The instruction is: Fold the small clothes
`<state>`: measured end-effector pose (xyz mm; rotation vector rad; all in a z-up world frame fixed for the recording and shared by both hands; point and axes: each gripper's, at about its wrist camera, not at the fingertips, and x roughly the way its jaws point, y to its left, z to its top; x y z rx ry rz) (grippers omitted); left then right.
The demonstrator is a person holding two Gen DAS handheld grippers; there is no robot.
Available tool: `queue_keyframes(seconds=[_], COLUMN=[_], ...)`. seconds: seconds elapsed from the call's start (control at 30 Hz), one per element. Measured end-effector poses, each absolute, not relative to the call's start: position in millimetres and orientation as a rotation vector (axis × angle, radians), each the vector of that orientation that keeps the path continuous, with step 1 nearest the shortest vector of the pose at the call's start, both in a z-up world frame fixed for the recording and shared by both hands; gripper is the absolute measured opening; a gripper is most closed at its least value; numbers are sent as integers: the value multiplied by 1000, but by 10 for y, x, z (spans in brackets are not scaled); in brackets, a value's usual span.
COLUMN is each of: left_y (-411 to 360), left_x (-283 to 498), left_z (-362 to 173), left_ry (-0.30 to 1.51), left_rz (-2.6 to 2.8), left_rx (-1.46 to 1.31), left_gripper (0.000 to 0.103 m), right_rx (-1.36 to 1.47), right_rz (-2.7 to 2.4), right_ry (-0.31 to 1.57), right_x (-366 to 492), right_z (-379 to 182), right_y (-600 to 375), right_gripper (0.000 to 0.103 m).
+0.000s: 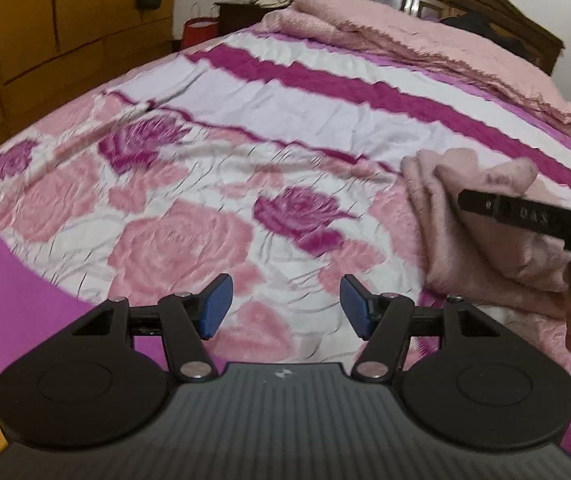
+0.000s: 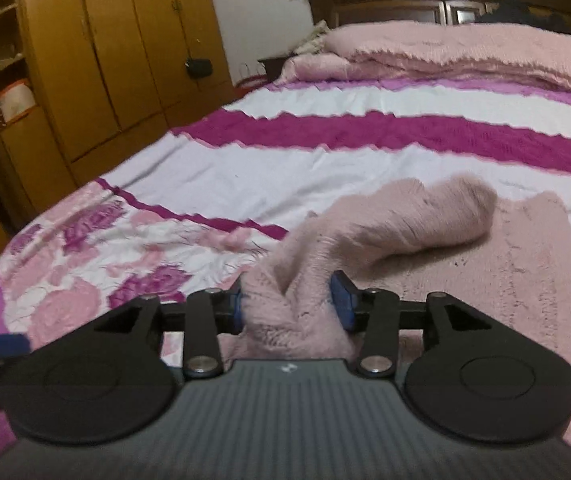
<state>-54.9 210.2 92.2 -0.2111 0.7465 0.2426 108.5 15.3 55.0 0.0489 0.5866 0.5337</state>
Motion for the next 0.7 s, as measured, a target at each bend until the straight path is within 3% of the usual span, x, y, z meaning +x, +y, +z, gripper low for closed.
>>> queue_keyframes(seconds=[0.37,0.7], left_y=[1552,849], left_x=[-55,643], left_z=[1331,1240], left_ry=[677,680], left_rz=[52,-114], left_rx=[-102,16], left_gripper=[67,68], right_rx=[157,249], right_rz=[431,260], right_ry=[480,499], right_x=[715,894], right_z=[747,560], right_y=[-621,-1222], right_gripper=[48,48])
